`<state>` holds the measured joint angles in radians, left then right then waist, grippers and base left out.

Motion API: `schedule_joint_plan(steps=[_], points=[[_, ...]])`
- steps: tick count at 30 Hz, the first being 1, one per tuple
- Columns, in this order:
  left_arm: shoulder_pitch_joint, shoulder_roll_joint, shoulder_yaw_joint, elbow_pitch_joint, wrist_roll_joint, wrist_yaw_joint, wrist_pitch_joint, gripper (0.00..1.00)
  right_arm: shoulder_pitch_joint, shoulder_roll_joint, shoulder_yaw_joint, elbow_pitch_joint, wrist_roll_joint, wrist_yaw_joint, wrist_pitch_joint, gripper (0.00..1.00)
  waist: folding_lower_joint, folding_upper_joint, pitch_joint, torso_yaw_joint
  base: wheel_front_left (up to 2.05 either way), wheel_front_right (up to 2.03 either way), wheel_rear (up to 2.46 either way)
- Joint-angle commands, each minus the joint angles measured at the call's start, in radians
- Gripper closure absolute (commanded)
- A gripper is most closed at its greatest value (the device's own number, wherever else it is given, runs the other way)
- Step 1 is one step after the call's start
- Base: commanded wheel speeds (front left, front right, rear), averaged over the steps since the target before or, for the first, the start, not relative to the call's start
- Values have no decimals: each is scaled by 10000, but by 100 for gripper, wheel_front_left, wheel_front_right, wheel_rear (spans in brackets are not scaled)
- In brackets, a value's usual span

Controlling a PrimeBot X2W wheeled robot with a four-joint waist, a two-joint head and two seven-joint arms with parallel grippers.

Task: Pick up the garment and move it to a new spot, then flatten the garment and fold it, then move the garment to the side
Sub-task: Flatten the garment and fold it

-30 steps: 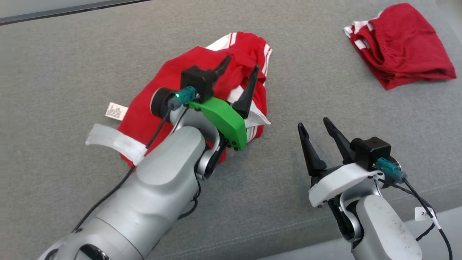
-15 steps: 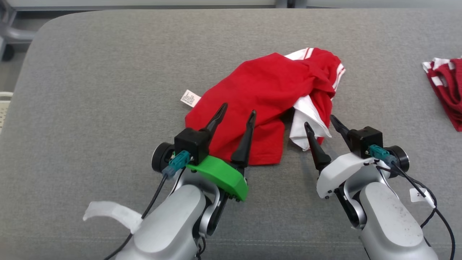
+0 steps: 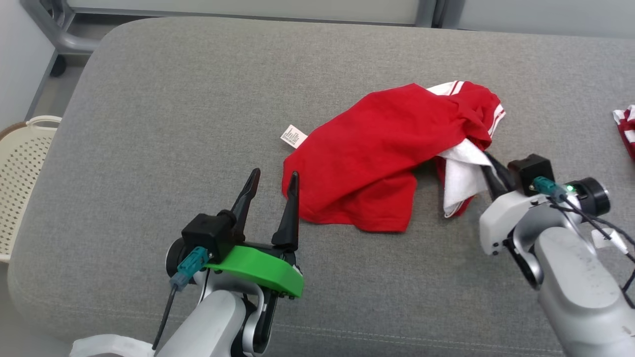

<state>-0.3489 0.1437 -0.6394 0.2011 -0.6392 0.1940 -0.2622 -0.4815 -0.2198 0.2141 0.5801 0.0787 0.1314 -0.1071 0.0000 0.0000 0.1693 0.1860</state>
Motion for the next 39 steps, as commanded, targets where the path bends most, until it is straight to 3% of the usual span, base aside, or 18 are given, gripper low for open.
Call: schedule_joint_plan(steps=[1, 8, 13, 23, 39], points=[[216, 45, 156, -96, 100, -3, -24, 0, -212, -383, 16, 54, -113, -15, 80, 100, 0, 0, -58, -156, 0, 0, 0], [454, -41, 578, -351, 311, -132, -22, 0, -1144, -2203, 77, -541, -783, -16, 205, 100, 0, 0, -75, -598, 0, 0, 0], [579, -115, 709, -366, 408, -249, -23, 0, -1149, -2945, 776, -1452, -949, -16, 187, 100, 0, 0, -51, -785, 0, 0, 0], [721, -142, 899, -371, 566, -373, -24, 0, 1410, -3219, 2270, -1888, 654, -16, 700, 100, 0, 0, 165, -1108, 0, 0, 0], [780, 15, 946, -196, 485, -445, 45, 0, 2547, -3038, 2178, -1862, 1163, -16, 855, 100, 0, 0, 260, -1586, 0, 0, 0]])
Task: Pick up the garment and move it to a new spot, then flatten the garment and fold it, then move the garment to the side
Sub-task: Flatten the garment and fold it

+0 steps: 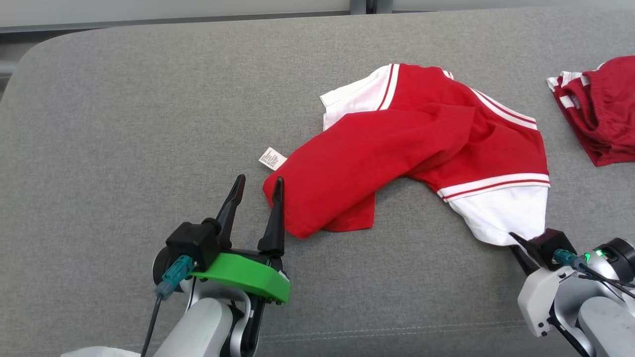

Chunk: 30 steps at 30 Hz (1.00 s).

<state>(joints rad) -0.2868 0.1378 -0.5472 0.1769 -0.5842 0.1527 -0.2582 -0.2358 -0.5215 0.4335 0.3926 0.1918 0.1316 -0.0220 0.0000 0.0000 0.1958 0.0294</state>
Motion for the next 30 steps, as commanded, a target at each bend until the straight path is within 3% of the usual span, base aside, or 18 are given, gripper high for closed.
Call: schedule_joint_plan(steps=[1, 2, 3, 4, 5, 18, 21, 30], points=[[179, 104, 21, 105, -86, -46, 46, 0, 84, 14, -102, 60, 36, -18, -10, 100, 0, 0, -10, -49, 0, 0, 0], [200, 129, 13, 157, -119, -67, 92, 0, 80, 68, -191, 96, 31, -18, -63, 84, 0, 0, -16, -76, 0, 0, 0], [221, 171, -26, 236, -146, -117, 186, 0, 86, 142, -273, 135, 44, -18, -92, 52, 0, 0, -31, -109, 0, 0, 0], [247, 212, -68, 328, -177, -128, 274, 0, 108, 202, -326, 154, 68, -17, -125, 6, 0, 0, -55, -144, 0, 0, 0], [303, 236, -88, 416, -250, -166, 406, 0, 141, 249, -396, 151, 109, -18, -169, 0, 0, 0, -82, -180, 0, 0, 0], [958, -107, 55, 1189, -1975, -675, 1745, 0, 1135, 163, -1541, -1328, 938, -18, -200, 0, 0, 0, -352, -1034, 0, 0, 0], [886, -149, 216, 1564, -2234, -633, 1865, 0, 1287, 231, -1798, -1867, 813, -17, -139, 0, 0, 0, -349, -1295, 0, 0, 0], [384, -420, 680, 2205, -2855, -1090, 1425, 0, 1590, 475, -2308, -3001, 580, -17, 54, 0, 0, 0, -253, -1674, 0, 0, 0]])
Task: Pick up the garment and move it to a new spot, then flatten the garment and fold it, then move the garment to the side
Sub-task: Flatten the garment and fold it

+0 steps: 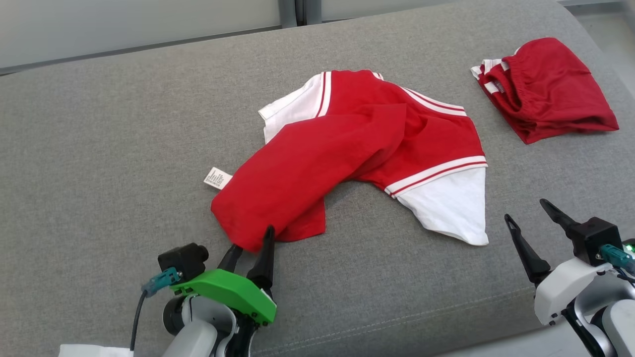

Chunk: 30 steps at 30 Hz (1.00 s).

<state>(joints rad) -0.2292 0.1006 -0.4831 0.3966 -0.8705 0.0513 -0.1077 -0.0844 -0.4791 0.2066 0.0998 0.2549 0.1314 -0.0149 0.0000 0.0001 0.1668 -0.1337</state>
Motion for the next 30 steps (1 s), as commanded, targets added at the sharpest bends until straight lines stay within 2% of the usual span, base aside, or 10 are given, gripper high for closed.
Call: schedule_joint_plan(steps=[1, 2, 3, 4, 5, 6, 7, 22, 25, 30], points=[[-264, -56, 83, 74, -23, -140, -185, 0, 102, 68, -81, -133, -50, -15, -36, 0, 0, -1, 53, -59, 0, 0, 0], [-352, -54, 139, 127, -28, -194, -339, 0, 127, 83, -116, -193, -80, -15, -34, 0, 0, -1, 71, -70, 0, 0, 0], [-461, -61, 195, 162, -9, -256, -500, 11, 138, 99, -155, -254, -113, -15, -46, 0, 0, -1, 88, -79, 0, 0, 0], [-548, -69, 224, 236, -7, -277, -597, 52, 142, 129, -203, -308, -127, -15, -64, 0, 0, -1, 104, -85, 0, 0, 0], [-548, -69, 224, 236, -7, -277, -597, 52, 142, 129, -203, -308, -127, -15, -64, 0, 0, -1, 104, -85, 0, 0, 0], [-640, -34, 201, 313, 94, -313, -664, 83, 148, 155, -226, -349, -144, -15, -66, 0, 0, -1, 120, -87, 0, 0, 0], [-762, 33, 156, 387, 238, -331, -745, 100, 149, 177, -253, -378, -184, -15, -57, 0, 0, -1, 132, -86, 0, 0, 0], [-3085, 1913, 637, -500, 1675, 114, -773, 100, -255, 411, -361, -494, -366, -15, -306, 0, 0, -1, 665, -153, 0, 0, 0], [-4013, 2540, 749, -57, 1948, 69, -370, 100, -513, 441, -197, -544, -402, -15, -306, 0, 0, -1, 961, -394, 0, 0, 0], [-5151, 2778, 873, 1023, 2258, 213, -547, 100, -761, 538, -132, -421, -405, -15, -386, 0, 0, -1, 1334, -694, 0, 0, 0]])
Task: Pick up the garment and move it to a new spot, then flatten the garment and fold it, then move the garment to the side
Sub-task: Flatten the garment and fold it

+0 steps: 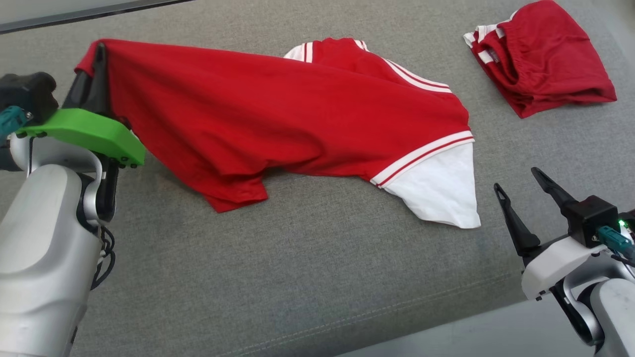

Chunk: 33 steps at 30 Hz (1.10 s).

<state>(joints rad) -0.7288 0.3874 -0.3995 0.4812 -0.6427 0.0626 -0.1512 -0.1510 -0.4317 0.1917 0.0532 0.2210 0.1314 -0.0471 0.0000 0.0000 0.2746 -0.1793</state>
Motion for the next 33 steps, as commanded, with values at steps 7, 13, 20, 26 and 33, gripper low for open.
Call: schedule_joint_plan(steps=[7, 13, 20, 26, 33], points=[[-514, -1136, 318, 2295, 66, 173, -1089, 0, -215, 220, -114, 271, -71, -16, -196, 0, 0, 0, 511, -270, 0, 0, 0], [185, -1465, 885, 2483, 277, 356, -1133, 0, 40, 247, -445, 280, -195, -15, -202, 0, 0, 0, 339, 258, 0, 0, 0], [1382, -1975, 1018, 2094, 300, 337, -1140, 0, 189, 286, -455, 171, -228, -15, -109, 0, 0, 0, 90, 820, 0, 0, 0], [2459, -2952, 201, 1354, -159, -359, -722, 0, 149, 314, -390, 108, -231, -15, -17, 0, 0, 0, -87, 1035, 0, 0, 0], [2976, -3317, -1058, 734, -442, -161, -24, 0, 59, 366, -249, 203, -124, -16, -123, 0, 0, 0, -134, 568, 0, 0, 0]])
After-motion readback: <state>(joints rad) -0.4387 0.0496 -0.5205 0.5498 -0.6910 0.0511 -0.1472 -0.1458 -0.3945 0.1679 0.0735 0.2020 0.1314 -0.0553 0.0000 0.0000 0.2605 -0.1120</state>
